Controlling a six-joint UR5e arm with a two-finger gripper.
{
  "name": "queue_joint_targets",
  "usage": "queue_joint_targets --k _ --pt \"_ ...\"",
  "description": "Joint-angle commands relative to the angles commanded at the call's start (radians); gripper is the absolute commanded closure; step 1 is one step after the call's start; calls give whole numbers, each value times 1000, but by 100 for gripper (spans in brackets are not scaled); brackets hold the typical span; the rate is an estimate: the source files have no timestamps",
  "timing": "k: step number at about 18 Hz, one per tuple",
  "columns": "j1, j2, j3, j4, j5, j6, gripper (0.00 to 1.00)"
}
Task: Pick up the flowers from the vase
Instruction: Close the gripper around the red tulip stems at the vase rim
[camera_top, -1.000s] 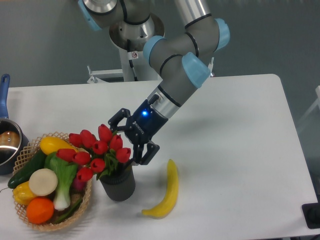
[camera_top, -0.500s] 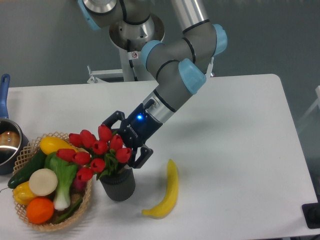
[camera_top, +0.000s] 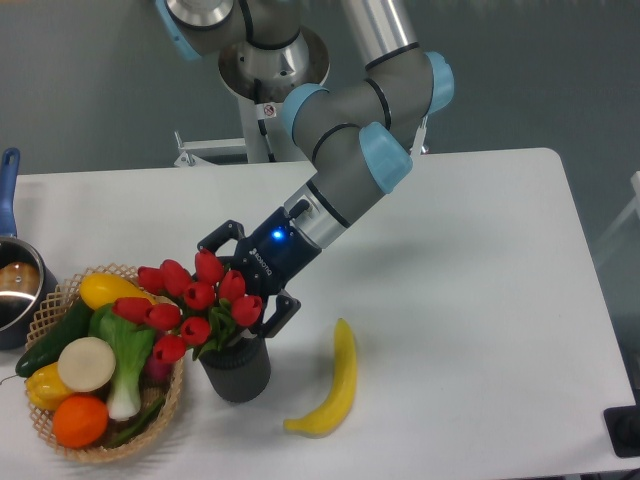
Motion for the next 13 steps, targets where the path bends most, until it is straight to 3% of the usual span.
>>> queue_joint_targets --k 4,13 --pt "3 2 2 0 0 0 37" --pt "9 5 0 0 -2 2 52"
